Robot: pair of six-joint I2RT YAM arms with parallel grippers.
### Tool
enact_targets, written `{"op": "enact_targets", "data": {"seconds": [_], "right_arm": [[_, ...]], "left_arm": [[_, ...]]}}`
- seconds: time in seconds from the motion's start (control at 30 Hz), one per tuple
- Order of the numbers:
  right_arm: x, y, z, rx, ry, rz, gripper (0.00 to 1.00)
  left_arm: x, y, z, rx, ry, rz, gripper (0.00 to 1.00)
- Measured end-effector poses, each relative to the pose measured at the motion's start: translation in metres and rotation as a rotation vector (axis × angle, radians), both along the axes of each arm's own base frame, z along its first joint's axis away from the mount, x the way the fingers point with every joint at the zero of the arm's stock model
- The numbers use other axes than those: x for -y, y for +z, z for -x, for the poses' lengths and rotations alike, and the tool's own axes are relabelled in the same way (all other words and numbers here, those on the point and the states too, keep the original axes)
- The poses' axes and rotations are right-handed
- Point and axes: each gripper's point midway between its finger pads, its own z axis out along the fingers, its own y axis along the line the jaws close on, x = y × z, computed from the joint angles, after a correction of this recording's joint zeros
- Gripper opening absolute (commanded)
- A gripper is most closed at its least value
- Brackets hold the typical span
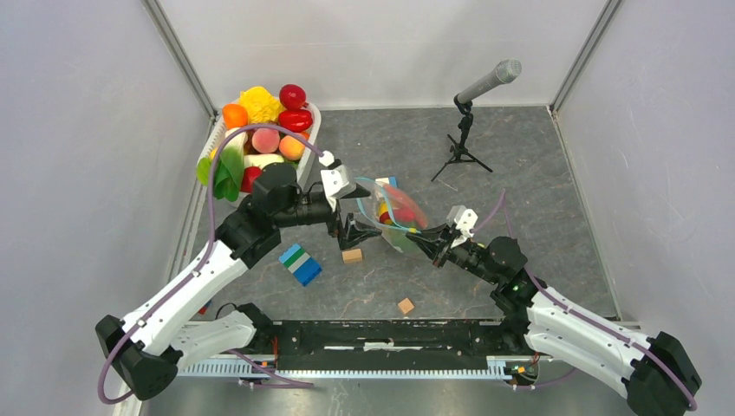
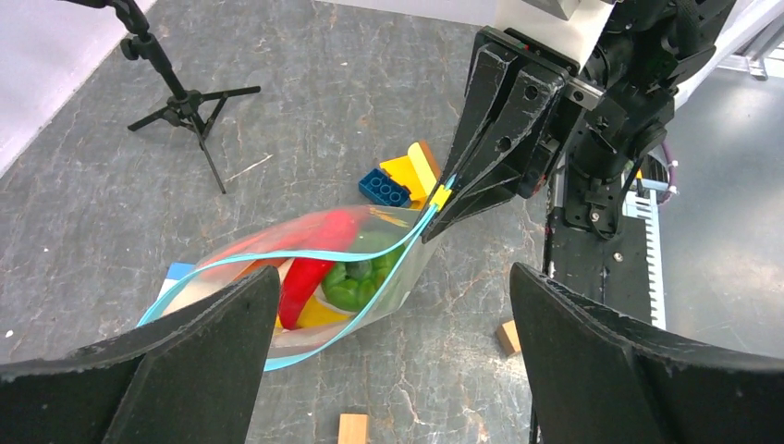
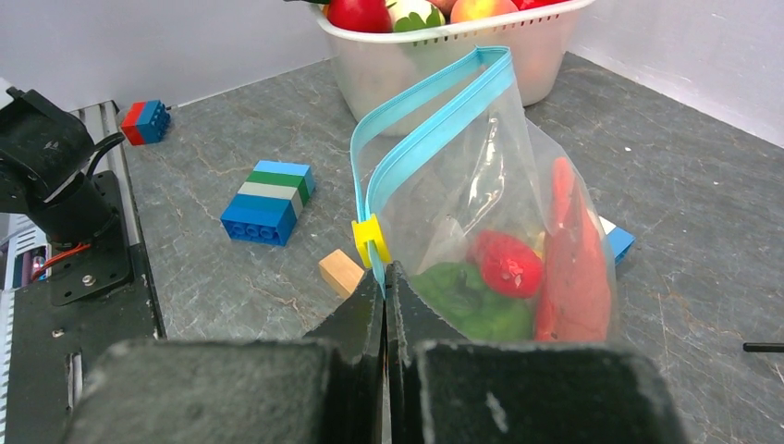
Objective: Place the food in the zip-top bag and seal the zipper
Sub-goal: Adjust the zipper food storage bag at the center of the board.
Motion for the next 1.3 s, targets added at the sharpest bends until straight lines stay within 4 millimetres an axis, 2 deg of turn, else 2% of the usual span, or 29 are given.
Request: {"op": "enact_targets", "data": {"seconds": [0.3, 0.47, 0.67, 0.9, 0.97, 1.1, 1.2, 1.3], "right_arm": [[-0.003, -0.004, 0.0, -0.011, 0.012, 0.008, 0.0], [-0.003, -0.005, 0.003, -0.012, 0.024, 0.011, 0.0], [-0.003, -0.002, 0.006, 0.004, 0.036, 0.01, 0.0], [-0.003, -0.002, 0.007, -0.008, 0.039, 0.004, 0.0], [0.002, 0.002, -0.001, -0.024, -0.022, -0.019, 0.0], [0.026, 0.003, -0.028, -0.069, -0.23, -0.051, 0.0], [0.042, 0.001, -0.047, -0.1, -0.356, -0.038, 0.0], [0.048, 0.008, -0.059, -0.107, -0.417, -0.026, 0.0]], "left_arm": [[0.013, -0.011, -0.006, 0.019, -0.095, -0.076, 0.98], [0.019, -0.005, -0.009, 0.054, -0.152, -0.105, 0.96], [0.026, -0.012, 0.001, 0.024, -0.236, -0.101, 0.82], [0.034, -0.019, -0.006, 0.028, -0.221, -0.114, 0.8], [0.034, -0.015, -0.015, 0.065, -0.18, -0.106, 0.83], [0.026, -0.013, -0.037, 0.121, -0.025, -0.087, 0.88], [0.013, -0.007, -0.05, 0.149, 0.111, -0.055, 0.95], [0.0, 0.004, -0.059, 0.163, 0.23, -0.01, 1.0]]}}
